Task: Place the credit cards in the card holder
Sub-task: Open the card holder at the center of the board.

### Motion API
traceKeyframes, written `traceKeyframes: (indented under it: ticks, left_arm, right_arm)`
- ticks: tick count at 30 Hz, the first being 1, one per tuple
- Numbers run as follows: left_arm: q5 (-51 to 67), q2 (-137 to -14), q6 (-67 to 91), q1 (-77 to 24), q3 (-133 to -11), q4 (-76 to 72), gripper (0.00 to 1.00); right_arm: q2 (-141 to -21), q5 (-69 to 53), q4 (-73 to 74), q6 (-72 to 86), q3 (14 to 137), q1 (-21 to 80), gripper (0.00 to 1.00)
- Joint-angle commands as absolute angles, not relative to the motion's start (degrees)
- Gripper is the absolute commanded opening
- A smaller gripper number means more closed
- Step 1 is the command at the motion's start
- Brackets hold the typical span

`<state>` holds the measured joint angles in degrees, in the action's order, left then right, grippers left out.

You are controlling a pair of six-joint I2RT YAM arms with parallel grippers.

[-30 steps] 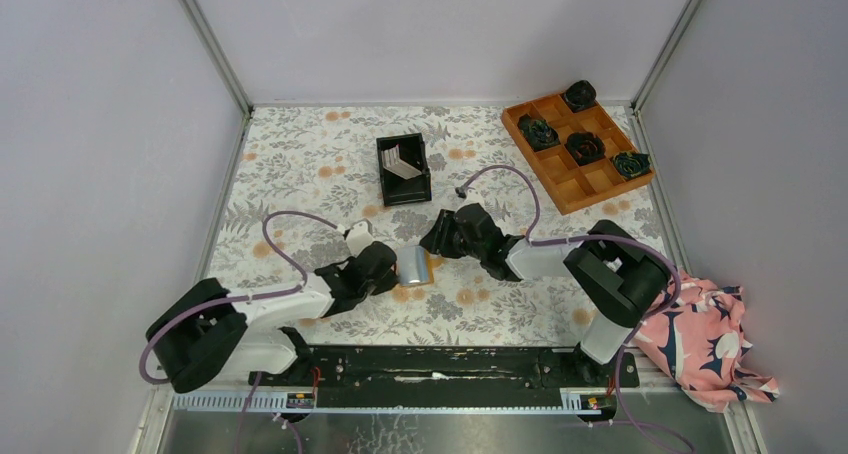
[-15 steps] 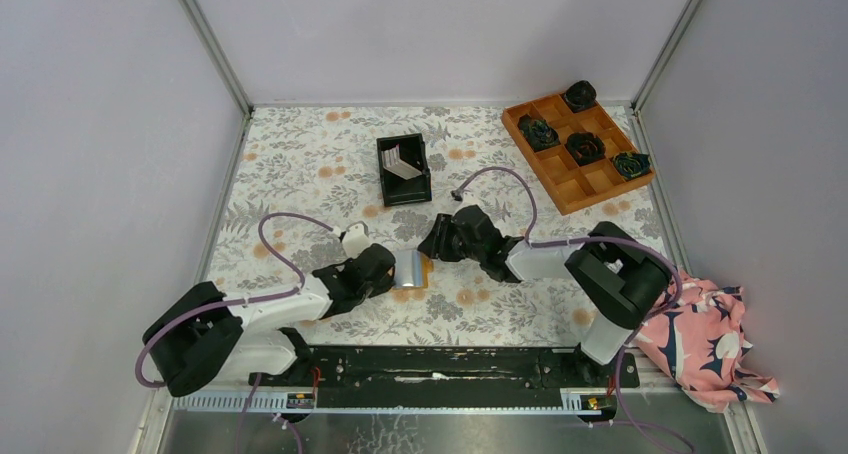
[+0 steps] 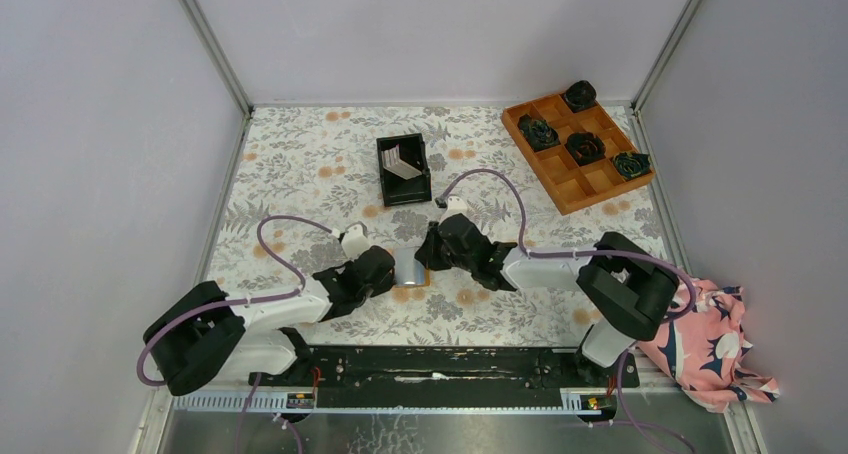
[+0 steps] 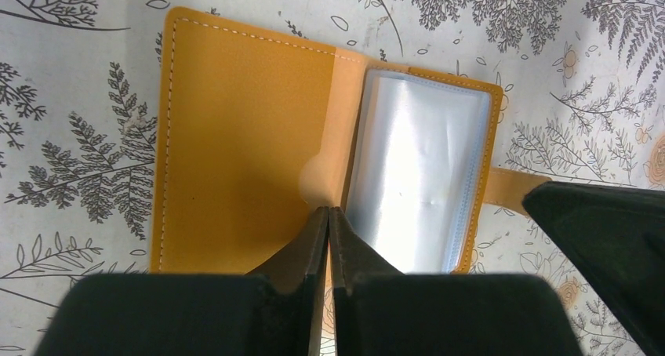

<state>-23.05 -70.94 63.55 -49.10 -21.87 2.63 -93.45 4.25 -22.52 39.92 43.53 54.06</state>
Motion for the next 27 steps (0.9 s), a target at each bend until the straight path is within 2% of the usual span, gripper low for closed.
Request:
traceKeyframes:
  ticks: [1, 6, 16, 27]
  left_arm:
    - [-22.96, -72.78, 63.72, -49.49, -18.86, 5.65, 0.09]
    - [-22.98, -72.69, 63.81, -49.57, -18.61, 5.45, 0.09]
    - [-23.23, -73.53, 63.76, -49.59, -18.41, 4.81, 0.08]
    - [-23.36, -74.64, 64.0, -49.79, -17.74, 4.24, 0.08]
  right_arm:
    - [-94.95, 6.96, -22.24, 40.29, 44.21, 54.44, 0.06]
    - [-98.27, 6.91, -22.58, 40.84, 44.36, 54.4, 0.01]
    - [-100.37, 6.23, -23.56, 41.82, 43.8, 54.43, 0.01]
    - [-103.98, 0.76, -30.93, 45.08, 41.76, 54.02, 0.0]
